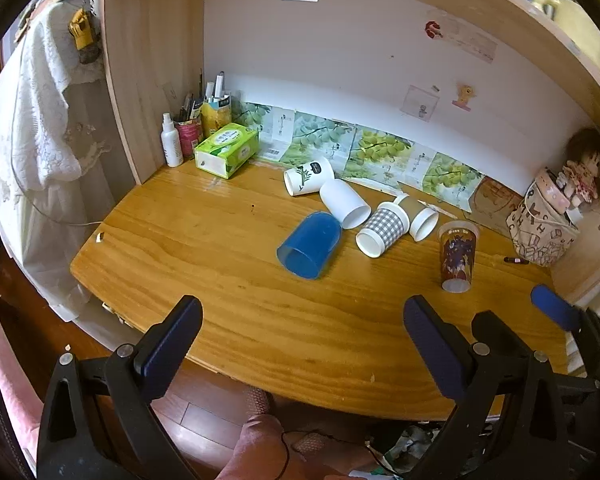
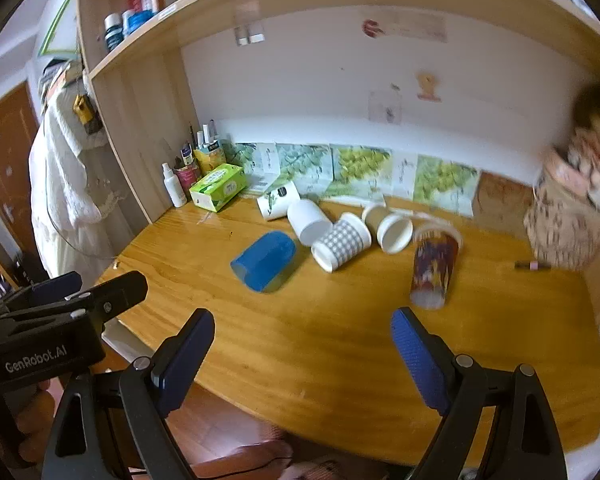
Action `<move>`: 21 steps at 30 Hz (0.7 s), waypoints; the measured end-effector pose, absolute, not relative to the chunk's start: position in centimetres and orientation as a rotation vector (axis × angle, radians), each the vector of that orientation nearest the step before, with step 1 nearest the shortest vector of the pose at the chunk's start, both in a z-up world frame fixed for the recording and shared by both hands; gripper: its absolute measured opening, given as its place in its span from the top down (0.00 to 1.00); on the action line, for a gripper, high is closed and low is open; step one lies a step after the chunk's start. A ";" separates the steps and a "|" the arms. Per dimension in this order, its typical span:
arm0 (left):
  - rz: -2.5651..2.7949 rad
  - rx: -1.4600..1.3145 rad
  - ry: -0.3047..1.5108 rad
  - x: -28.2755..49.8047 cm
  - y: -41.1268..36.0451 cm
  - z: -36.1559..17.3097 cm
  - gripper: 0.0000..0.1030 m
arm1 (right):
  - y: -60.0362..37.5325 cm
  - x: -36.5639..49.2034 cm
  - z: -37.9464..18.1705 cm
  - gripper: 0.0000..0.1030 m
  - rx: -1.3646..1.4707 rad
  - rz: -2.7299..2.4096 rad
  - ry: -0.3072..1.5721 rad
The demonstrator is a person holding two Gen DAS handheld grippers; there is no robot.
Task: Flip cup upright
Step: 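Move the right tool toward the blue plastic cup lying on its side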
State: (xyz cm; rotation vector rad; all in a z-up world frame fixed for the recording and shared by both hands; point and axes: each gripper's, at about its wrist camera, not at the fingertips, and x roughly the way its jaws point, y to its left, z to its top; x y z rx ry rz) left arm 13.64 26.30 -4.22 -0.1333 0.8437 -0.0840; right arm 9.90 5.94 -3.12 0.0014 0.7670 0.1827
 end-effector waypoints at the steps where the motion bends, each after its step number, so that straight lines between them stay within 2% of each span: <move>1: -0.085 -0.139 0.845 14.2 26.5 -4.2 0.02 | 6.2 10.4 -3.0 0.12 -0.019 0.188 0.760; 12: -0.132 -0.247 0.884 21.0 29.4 -4.2 0.02 | 10.8 16.2 -1.9 0.12 -0.387 0.340 0.629; 21: -0.179 -0.306 0.988 25.4 31.1 -6.1 0.02 | 15.0 19.8 -4.8 0.12 -0.808 0.520 0.577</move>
